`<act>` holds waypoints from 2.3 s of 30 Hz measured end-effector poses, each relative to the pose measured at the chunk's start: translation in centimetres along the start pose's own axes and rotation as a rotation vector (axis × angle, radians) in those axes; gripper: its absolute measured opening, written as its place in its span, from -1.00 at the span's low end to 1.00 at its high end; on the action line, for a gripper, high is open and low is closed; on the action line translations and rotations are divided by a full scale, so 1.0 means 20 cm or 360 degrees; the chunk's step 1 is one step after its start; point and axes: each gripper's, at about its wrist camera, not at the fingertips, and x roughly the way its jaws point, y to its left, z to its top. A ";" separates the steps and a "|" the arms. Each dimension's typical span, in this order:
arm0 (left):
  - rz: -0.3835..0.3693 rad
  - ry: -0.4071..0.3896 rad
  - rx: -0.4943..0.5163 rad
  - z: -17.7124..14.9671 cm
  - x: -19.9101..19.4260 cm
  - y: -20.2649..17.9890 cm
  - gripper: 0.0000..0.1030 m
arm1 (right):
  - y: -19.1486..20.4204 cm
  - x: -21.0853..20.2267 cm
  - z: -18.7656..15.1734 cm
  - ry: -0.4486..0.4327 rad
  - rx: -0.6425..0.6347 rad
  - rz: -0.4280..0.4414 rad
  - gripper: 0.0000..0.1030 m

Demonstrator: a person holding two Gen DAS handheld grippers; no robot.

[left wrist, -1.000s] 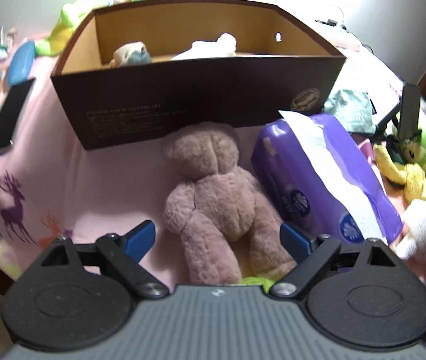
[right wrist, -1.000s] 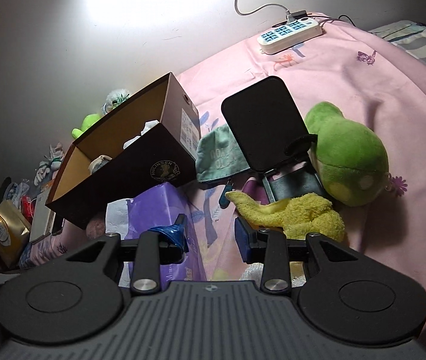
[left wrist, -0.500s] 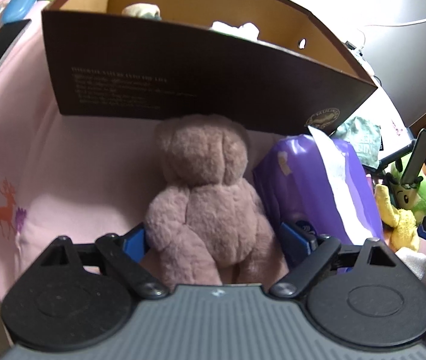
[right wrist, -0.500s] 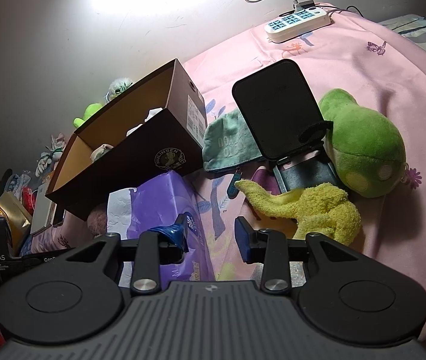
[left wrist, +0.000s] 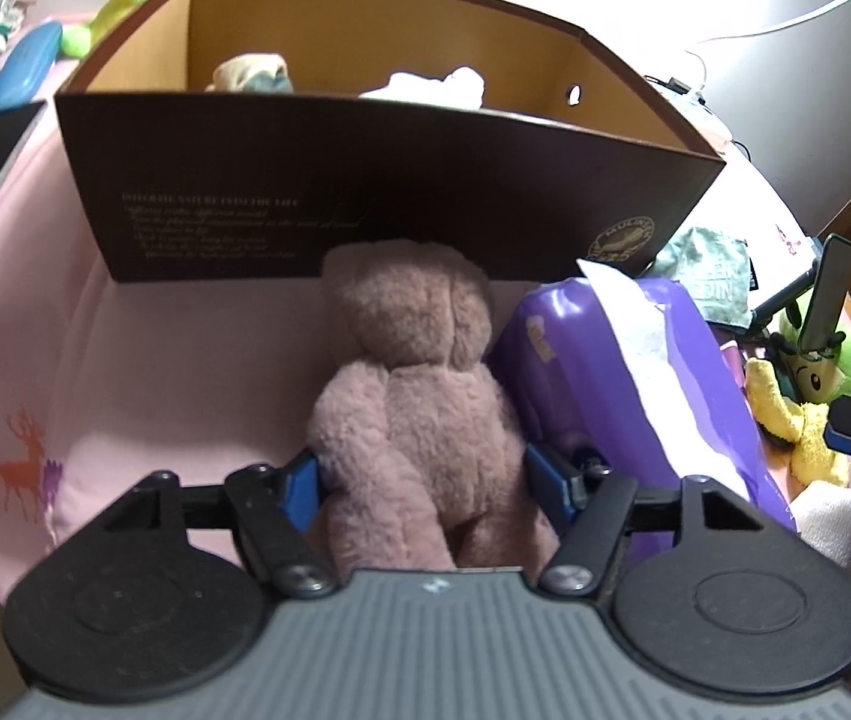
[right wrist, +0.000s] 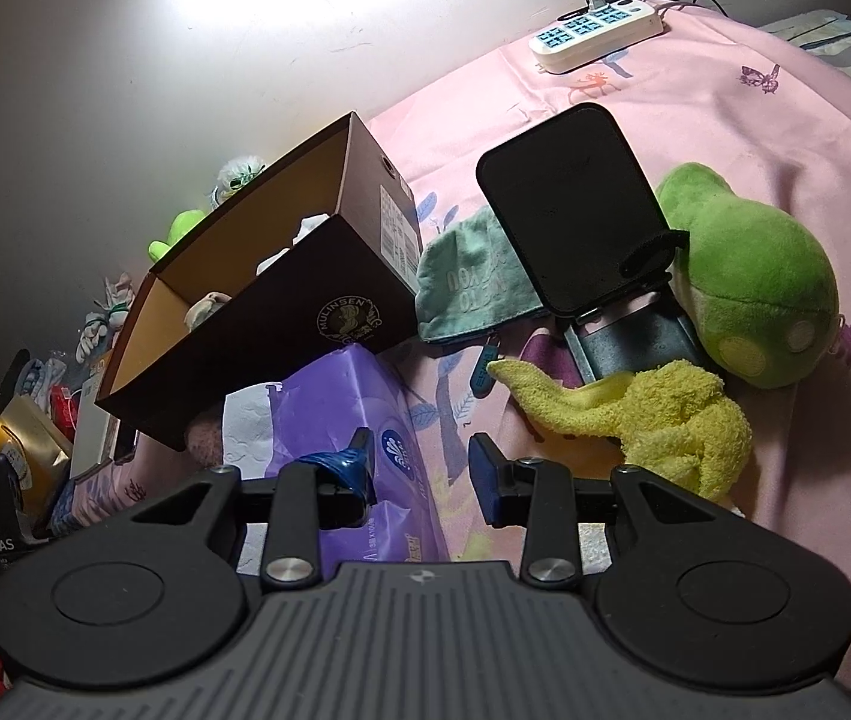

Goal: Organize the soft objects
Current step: 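Close the left gripper on the pink teddy bear and lift it, then carry the teddy bear with the left gripper and lower it into the box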

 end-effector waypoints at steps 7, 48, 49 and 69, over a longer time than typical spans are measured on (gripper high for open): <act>0.0010 -0.0063 0.0058 0.00 -0.07 -0.02 -0.07 | 0.00 0.04 -0.01 0.0049 0.0052 0.0026 -0.65; 0.0098 -0.0667 0.0190 0.51 -0.50 -0.01 -0.20 | -0.03 -0.02 -0.05 -0.0002 0.0086 0.0038 -0.65; 0.0110 -0.0672 0.0189 0.54 -0.48 0.00 -0.20 | -0.04 -0.03 -0.05 -0.0009 0.0091 0.0034 -0.65; 0.0194 -0.0350 0.0117 0.72 0.12 0.17 -0.08 | -0.09 0.04 0.04 -0.0029 0.0150 -0.0018 -0.65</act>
